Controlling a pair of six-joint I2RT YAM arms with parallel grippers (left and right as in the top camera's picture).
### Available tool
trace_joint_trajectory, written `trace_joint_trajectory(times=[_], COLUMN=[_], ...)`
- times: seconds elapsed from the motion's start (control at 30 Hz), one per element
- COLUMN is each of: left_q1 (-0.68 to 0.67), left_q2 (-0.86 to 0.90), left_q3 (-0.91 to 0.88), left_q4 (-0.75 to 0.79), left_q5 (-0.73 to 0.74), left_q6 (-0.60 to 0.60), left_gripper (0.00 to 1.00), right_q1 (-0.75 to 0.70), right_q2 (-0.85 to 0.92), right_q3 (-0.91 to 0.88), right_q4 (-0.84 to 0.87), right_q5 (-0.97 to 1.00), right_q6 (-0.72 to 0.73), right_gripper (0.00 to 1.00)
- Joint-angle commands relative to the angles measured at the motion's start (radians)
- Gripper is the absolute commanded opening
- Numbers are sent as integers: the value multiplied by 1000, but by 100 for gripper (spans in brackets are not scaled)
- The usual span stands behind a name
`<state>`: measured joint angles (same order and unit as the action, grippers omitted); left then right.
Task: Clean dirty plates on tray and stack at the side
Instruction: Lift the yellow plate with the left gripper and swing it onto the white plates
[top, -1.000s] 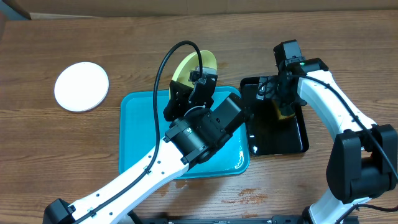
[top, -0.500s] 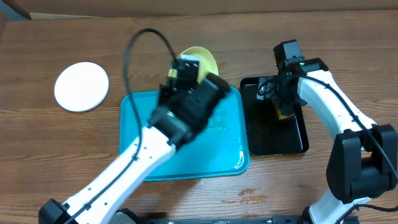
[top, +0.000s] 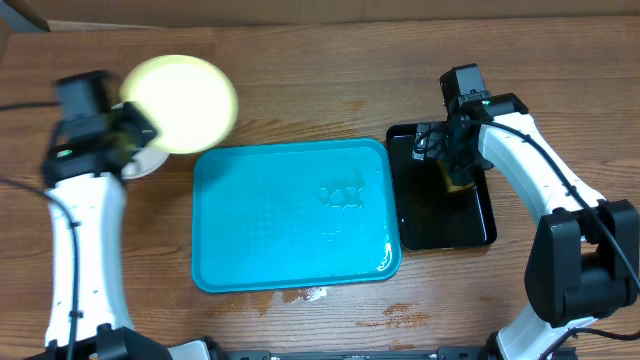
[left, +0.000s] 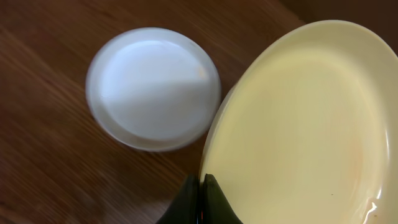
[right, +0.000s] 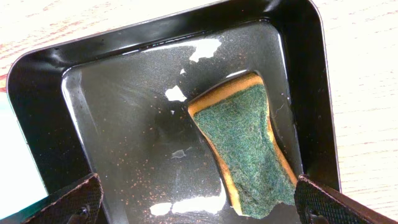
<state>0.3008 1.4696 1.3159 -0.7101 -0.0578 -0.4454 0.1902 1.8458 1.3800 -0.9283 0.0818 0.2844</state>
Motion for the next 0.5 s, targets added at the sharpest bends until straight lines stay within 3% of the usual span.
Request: trace_joint_trajectory(times=[0.0, 0.17, 0.47], left_q1=[145, 268, 330], left_q2=[44, 193, 423], left_q3=[22, 22, 22], left_q4=[39, 117, 253], left_q5=[89, 187, 271], left_q6=[-35, -42, -61], left_gripper=[4, 4, 4], right_q1=[-3, -3, -3], right_q2=[-11, -11, -11], right_q3=[15, 15, 15], right_q4=[3, 3, 3], right_q5=[4, 4, 4], right_q6=[0, 0, 0], right_gripper=[100, 100, 100])
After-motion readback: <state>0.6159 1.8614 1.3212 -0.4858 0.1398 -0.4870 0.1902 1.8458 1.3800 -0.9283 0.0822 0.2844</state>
